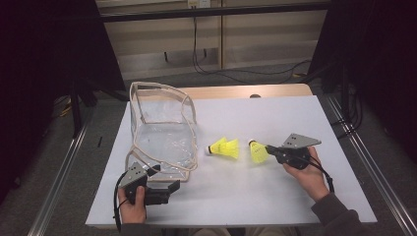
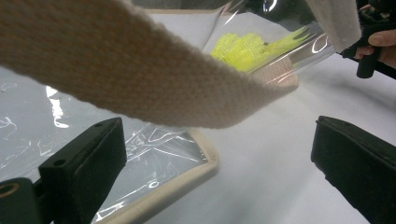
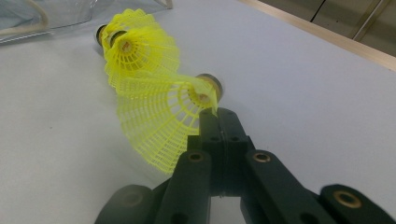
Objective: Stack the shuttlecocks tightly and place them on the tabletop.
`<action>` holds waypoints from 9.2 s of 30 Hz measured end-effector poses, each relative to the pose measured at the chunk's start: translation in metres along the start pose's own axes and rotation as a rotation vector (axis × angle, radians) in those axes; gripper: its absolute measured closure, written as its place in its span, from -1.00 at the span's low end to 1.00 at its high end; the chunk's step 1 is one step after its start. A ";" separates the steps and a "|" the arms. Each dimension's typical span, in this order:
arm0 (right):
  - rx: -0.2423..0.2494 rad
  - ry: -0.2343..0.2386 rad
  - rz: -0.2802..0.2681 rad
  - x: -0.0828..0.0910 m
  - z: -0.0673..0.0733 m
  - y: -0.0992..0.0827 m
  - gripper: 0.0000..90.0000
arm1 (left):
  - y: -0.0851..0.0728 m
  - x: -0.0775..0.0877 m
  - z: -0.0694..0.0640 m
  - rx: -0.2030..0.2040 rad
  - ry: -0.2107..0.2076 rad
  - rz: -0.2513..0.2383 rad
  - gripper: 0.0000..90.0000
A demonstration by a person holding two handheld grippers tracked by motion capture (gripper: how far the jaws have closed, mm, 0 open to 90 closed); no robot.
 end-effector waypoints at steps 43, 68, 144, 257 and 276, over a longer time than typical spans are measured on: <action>-0.090 0.002 0.023 0.000 -0.001 -0.017 0.61 | 0.001 0.001 0.000 -0.003 0.004 -0.002 -0.92; -0.174 0.025 -0.034 0.018 0.016 -0.017 0.00 | 0.001 0.000 -0.001 -0.006 0.002 -0.003 -0.93; -0.238 0.035 0.007 -0.014 0.044 -0.003 -0.52 | 0.002 0.002 -0.001 -0.004 0.006 -0.013 -0.93; -0.115 0.129 -0.019 -0.021 0.046 0.020 1.00 | 0.002 0.002 0.000 -0.002 0.001 -0.016 -0.93; -0.114 0.140 -0.017 -0.029 0.049 0.024 1.00 | 0.002 0.003 0.000 -0.001 0.000 -0.017 -0.93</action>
Point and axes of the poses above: each handheld gripper's, and its own axes: x roughly backward along the jaws, y roughly out of its top, z roughly to its left, the point moved 2 cm from there along -x, roughly forward along the jaws, and after that the axes turned 6 degrees about z, right-handed, at the moved point
